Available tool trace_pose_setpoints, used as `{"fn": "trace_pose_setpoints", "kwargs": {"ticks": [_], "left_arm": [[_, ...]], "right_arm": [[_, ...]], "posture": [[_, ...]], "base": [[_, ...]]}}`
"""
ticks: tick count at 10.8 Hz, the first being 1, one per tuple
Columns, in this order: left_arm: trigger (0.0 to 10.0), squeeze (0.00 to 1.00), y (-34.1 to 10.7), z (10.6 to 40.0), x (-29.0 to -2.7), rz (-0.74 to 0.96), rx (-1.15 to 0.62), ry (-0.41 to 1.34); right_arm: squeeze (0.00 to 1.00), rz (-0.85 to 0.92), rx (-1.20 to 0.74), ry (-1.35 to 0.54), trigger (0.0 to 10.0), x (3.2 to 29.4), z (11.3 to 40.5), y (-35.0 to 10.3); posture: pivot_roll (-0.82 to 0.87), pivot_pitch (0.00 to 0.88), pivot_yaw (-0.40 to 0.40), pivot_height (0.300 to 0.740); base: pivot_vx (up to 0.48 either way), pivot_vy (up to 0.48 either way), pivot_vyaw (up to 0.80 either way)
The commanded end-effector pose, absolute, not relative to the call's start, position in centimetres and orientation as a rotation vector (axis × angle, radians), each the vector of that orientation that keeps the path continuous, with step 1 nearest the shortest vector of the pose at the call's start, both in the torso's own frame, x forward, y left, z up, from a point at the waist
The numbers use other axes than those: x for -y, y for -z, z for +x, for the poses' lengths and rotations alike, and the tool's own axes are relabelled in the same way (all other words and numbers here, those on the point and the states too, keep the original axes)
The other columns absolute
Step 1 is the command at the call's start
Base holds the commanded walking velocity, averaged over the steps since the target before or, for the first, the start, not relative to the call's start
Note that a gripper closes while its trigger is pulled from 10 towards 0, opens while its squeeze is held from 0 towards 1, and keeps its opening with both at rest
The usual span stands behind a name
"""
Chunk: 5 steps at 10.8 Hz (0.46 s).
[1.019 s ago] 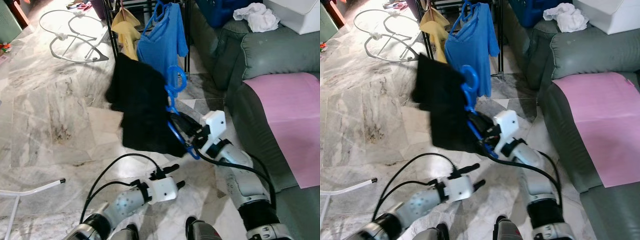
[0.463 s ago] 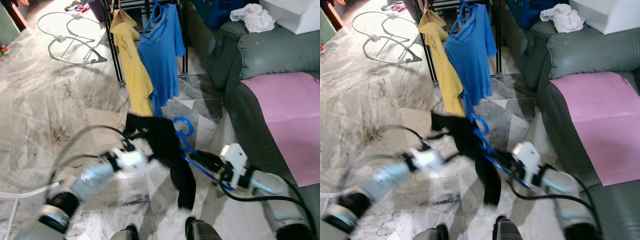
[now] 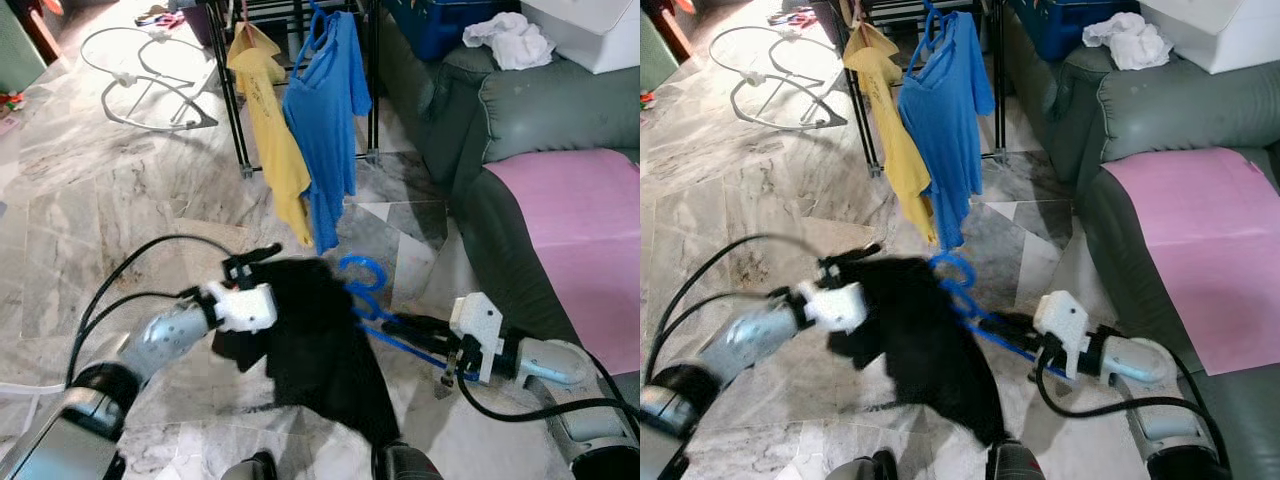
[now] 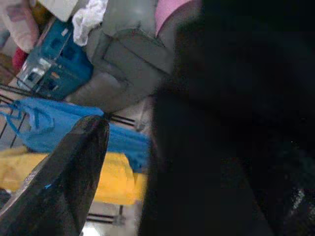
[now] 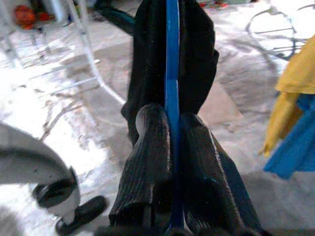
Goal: Hang hanger
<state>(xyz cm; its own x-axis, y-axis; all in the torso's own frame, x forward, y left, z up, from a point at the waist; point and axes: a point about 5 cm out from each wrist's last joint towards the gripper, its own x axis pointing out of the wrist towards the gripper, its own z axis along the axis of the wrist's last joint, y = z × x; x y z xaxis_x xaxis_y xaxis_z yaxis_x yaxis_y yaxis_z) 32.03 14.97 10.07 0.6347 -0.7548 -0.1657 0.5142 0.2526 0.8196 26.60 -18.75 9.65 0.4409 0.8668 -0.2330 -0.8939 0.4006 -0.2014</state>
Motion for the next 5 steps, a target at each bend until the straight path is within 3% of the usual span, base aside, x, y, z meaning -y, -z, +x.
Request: {"fn": "trace_pose_setpoints", "kwargs": {"ticks": [1,3,4,5], "left_arm": [[10.0,1.00,-9.5,31.9,-15.1,1.019,0.247,0.917],[10.0,1.00,-9.5,32.3,-15.0,1.044,0.196,0.965],[3.9,0.56,-9.2,32.2,-15.0,1.046,0.147,1.039],[0.0,0.00,-9.4,32.3,-15.0,1.030,0.114,1.091]], "right_arm": [[0.00,-0.348,-0.051,-1.177,10.0,18.2,26.7,-10.8],[0.00,-0.433,-0.065,-1.236,10.0,18.4,27.0,-11.4],[0.00,-0.473,-0.064,-1.251,10.0,18.5,27.2,-11.7],[0.00,-0.524,-0.065,-1.268,10.0,18.7,27.3,-11.8]], "posture": [[-0.22,0.180,0.091,0.740],[-0.23,0.180,0.089,0.740],[-0.23,0.180,0.089,0.740],[-0.23,0.180,0.089,0.740]], "base": [[0.000,0.000,0.00],[0.000,0.000,0.00],[0.000,0.000,0.00],[0.000,0.000,0.00]]}}
